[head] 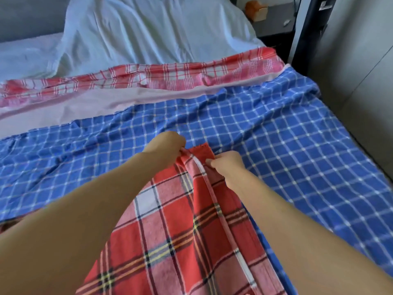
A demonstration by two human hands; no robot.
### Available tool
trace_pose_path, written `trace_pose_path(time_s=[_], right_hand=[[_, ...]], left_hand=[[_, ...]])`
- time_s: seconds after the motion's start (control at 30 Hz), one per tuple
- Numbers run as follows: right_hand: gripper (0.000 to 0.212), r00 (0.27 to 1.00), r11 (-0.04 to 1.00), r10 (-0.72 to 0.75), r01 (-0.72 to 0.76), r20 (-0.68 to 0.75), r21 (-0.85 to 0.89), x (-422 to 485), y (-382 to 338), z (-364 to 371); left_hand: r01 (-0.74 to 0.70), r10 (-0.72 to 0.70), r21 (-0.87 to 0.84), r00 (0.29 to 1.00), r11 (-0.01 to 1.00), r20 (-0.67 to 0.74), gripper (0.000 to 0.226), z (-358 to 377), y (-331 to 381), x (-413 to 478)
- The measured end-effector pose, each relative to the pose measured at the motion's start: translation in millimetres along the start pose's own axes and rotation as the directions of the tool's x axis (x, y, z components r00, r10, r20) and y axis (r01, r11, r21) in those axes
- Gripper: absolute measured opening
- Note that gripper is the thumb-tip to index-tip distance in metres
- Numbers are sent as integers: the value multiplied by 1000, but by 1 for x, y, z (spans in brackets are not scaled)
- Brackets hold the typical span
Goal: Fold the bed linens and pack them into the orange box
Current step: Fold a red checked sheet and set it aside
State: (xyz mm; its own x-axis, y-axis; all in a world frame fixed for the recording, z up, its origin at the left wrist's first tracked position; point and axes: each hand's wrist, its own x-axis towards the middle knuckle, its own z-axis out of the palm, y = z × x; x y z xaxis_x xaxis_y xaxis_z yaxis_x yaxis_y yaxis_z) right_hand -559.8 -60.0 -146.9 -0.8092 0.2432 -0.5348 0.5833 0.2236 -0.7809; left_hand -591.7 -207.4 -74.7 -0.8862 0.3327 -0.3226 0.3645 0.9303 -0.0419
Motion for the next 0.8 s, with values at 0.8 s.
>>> trace_pose_path(time_s=[0.8], right_hand=[[20, 959, 938, -31, -69, 280, 341, -11, 4, -30]], left_hand=[[121, -17, -706, 988, 697, 152, 31, -4, 33, 23]])
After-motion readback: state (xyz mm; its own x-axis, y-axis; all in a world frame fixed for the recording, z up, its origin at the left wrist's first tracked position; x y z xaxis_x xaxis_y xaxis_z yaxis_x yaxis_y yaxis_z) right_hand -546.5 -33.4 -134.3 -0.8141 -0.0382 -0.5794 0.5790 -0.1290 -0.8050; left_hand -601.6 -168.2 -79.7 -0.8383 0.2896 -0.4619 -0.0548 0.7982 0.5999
